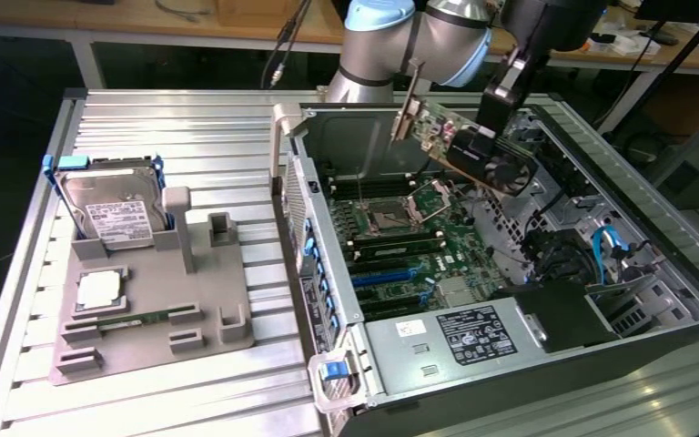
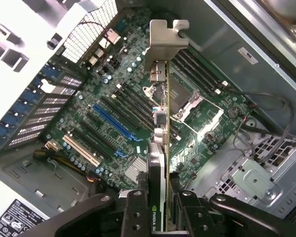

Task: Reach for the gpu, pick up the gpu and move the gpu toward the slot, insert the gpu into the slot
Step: 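Insert the gpu into the slot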

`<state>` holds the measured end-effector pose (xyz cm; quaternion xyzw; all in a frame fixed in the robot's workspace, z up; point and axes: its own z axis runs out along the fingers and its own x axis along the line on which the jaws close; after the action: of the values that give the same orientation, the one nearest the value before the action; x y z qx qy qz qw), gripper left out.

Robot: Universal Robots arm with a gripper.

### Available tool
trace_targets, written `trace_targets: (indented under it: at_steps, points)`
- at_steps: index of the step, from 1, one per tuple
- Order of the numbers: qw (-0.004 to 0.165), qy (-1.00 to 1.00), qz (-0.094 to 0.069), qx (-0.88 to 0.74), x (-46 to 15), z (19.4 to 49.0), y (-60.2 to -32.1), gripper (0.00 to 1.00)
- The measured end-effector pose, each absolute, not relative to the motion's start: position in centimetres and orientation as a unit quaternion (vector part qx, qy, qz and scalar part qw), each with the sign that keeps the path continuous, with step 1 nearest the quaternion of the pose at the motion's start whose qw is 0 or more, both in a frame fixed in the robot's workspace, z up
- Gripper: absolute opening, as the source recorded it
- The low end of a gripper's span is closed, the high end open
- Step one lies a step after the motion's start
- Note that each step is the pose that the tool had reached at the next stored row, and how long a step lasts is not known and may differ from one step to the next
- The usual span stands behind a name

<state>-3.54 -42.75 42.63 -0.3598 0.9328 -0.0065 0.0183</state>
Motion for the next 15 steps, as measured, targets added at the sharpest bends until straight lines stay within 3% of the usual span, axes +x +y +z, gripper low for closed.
trace_targets:
  at_steps: [15]
  points:
    - [0.019,0.894,-0.005,-0.448,-3.54,42.59,-42.75,0.27]
